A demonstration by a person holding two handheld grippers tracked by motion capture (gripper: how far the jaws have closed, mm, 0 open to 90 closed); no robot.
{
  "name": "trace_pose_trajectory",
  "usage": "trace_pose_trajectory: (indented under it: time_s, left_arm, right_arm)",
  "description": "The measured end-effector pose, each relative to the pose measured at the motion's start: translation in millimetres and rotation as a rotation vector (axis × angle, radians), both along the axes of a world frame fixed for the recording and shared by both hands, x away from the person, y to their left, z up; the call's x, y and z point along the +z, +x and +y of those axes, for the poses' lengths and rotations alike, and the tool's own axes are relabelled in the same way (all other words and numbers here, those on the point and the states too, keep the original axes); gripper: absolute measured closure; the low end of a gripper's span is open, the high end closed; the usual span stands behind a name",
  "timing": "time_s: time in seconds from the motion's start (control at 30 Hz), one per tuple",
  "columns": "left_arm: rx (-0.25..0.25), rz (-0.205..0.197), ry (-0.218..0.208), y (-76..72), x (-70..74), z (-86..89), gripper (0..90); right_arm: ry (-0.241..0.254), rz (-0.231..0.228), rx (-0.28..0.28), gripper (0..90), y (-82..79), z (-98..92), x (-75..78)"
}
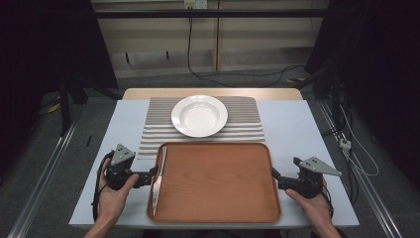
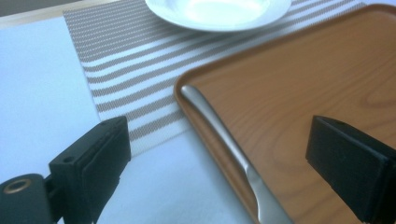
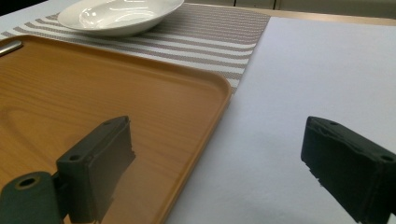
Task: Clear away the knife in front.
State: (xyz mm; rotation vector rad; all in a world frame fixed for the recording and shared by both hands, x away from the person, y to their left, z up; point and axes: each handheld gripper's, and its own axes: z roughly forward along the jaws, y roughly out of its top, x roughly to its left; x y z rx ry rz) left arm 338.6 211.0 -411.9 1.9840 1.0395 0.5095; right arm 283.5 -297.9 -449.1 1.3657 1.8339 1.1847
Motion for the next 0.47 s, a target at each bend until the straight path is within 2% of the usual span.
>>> trace_pose_trajectory:
  time_s: [0.1,0.2,0.27,0.33,0.4,0.47]
  left_arm:
    - [0.012,-0.006,0.003,-5.8,-7.3,3.7,6.2]
    - [0.023,0.006,-0.020,-9.5,-14.5,9.0,6.1]
    - [0.027,-0.007,-0.010,-12.1,-15.5,11.5,6.1]
    - [0.036,-0.009,-0.025,-13.4,-16.8,13.8,6.0]
    - [0.043,-0.027,-0.021,-14.4,-16.6,14.1,6.0]
    - [0.052,-0.023,-0.033,-14.6,-16.7,14.0,5.7]
  right_arm:
    - [-0.002,-0.001,0.002,8.6,-0.7,0.1,0.2]
    - [-0.005,-0.001,-0.001,8.6,-1.8,-0.8,0.1]
    - [-0.006,-0.002,-0.005,8.6,-2.7,-1.2,0.4]
    - [-0.011,-0.003,-0.008,8.6,-3.8,-1.4,0.7]
    - [-0.010,-0.004,-0.009,8.6,-4.8,-1.5,1.0]
    - [-0.013,-0.005,-0.012,8.6,-5.2,-1.7,0.9]
